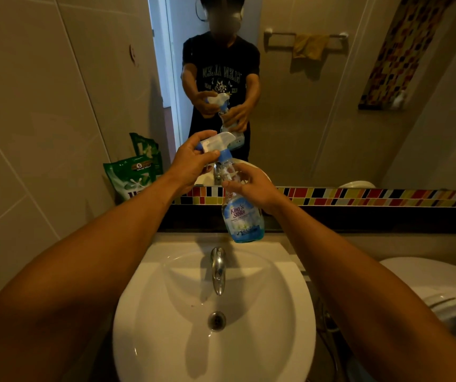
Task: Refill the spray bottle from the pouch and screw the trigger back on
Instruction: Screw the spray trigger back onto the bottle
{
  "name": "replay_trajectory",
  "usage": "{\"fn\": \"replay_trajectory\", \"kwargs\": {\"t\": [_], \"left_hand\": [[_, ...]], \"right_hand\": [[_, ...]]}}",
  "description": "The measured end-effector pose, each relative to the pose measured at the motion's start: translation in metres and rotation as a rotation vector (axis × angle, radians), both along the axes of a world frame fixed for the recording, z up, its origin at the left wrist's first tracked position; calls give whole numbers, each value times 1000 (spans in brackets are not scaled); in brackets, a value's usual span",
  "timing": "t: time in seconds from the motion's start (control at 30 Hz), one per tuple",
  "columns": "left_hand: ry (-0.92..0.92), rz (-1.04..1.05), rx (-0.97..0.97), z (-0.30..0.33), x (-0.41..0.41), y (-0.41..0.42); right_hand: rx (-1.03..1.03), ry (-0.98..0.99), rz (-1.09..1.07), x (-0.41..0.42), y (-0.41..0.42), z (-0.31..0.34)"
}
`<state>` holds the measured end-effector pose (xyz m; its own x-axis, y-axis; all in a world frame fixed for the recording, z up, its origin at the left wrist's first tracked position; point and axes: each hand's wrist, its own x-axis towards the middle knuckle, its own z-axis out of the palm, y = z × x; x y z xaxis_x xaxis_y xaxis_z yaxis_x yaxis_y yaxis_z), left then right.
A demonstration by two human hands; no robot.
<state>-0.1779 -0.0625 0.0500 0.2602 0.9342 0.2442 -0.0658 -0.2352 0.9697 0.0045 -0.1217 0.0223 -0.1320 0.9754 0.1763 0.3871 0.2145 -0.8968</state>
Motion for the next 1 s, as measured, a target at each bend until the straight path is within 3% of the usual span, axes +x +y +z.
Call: {"fn": "replay_trajectory", "kwargs": {"t": [0.5, 1.0], "left_hand": [[65, 59, 140, -2, 8, -5], [23, -19, 56, -1, 10, 1]], "right_hand": [[-1, -35, -24, 0, 2, -1], [-27, -18, 3, 4, 9, 1]]}}
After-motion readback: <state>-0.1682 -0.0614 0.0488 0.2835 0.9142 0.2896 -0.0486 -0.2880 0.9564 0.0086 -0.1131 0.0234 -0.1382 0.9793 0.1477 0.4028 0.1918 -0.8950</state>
